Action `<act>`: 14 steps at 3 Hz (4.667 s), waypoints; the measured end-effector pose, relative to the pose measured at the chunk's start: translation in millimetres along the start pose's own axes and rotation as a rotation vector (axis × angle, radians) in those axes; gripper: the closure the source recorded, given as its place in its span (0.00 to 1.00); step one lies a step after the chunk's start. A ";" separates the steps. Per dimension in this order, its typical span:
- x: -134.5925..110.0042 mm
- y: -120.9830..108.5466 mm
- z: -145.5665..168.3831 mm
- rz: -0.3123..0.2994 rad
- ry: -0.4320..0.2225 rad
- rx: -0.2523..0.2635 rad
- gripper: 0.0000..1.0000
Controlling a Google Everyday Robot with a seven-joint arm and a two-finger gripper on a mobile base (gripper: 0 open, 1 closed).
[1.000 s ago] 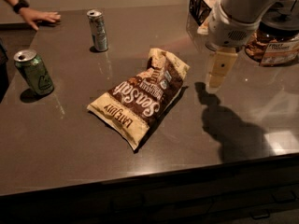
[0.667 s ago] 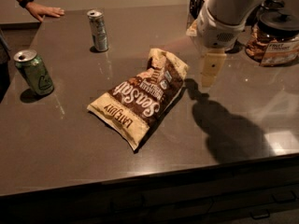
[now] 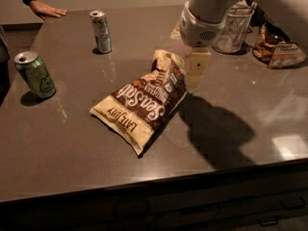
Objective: Move brown chip bag near green can
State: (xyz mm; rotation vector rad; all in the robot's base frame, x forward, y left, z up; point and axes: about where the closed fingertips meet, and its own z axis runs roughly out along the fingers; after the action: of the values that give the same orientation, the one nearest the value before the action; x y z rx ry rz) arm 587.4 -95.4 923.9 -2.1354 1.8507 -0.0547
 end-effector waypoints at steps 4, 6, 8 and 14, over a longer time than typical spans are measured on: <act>-42.2 -6.9 27.0 0.026 0.008 -0.101 0.78; -69.0 -54.6 27.6 0.186 -0.106 -0.121 1.00; -104.3 -91.0 8.8 0.366 -0.221 -0.082 1.00; -197.8 -61.9 27.9 0.400 -0.279 -0.174 0.35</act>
Offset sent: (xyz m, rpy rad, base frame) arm -0.0020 0.0313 -0.0307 -0.0421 0.1051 0.0133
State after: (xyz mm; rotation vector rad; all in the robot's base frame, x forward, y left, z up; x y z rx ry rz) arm 621.0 109.6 947.9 -1.7218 2.1257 0.4835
